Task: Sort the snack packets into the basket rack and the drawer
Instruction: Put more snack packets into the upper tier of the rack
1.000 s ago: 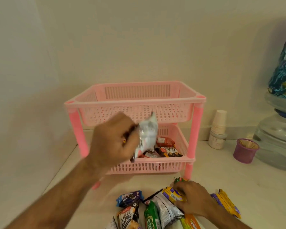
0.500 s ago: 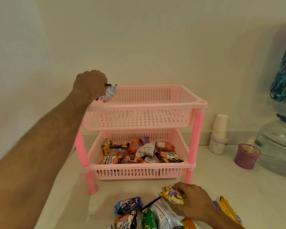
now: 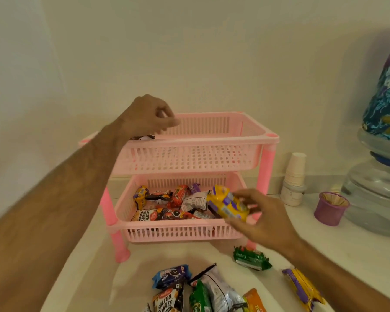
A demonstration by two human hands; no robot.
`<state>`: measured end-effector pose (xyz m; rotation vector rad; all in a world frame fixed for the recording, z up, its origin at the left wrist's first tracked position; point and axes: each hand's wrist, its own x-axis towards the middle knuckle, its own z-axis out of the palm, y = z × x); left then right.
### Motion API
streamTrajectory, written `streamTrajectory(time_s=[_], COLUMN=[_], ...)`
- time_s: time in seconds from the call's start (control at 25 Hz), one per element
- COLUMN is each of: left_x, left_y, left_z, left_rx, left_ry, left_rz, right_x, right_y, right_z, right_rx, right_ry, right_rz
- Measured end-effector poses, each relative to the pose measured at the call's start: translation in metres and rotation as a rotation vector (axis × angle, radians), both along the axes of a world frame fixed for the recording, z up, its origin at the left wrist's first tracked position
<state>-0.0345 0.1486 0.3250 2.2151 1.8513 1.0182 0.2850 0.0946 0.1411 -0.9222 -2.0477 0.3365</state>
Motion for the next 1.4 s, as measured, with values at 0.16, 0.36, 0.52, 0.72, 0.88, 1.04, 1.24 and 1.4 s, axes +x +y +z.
streamTrajectory(time_s=[0.16,0.36,0.52,0.72,0.88,1.04,1.24,1.4], left_x=[0.062,0.08,0.056,0.023,0.015,0.019,0.016,0.016], left_y=[-0.04,-0.059,-0.054,-0.014,0.019,0.049,0.07,0.063], left_z=[0.009,0.013,0.022,0.026,0.001,-0.018,-0.02,-0.018], left_rx=[-0.277,-0.377,-0.228,0.213,0.161,0.0,-0.186,-0.125], left_ry=[-0.142,-0.157,-0.287,-0.279,0.095,0.279,0.452,0.39], left_rz=[-0.354,-0.431,-0.356,0.027,0.267,0.333,0.279,0.251], right_x=[-0.021,-0.035,-0.029,-0.018,-0.014,-0.017,-0.018,-0.015], right_y=[0.002,0.007,0.013,0.014,0.014,0.012,0.018,0.026], right_z=[0.064,0.096,0.059,-0.036,-0.098,-0.117,-0.125,-0.119], right_rx=[0.223,0.336,0.309,-0.07,-0.173,-0.162,-0.151,-0.146], right_ry=[0.288,0.327,0.27,-0.282,-0.848,-0.941,-0.936,-0.831], right_rz=[0.049,0.065,0.047,0.323,0.531,0.525,0.459,0.383])
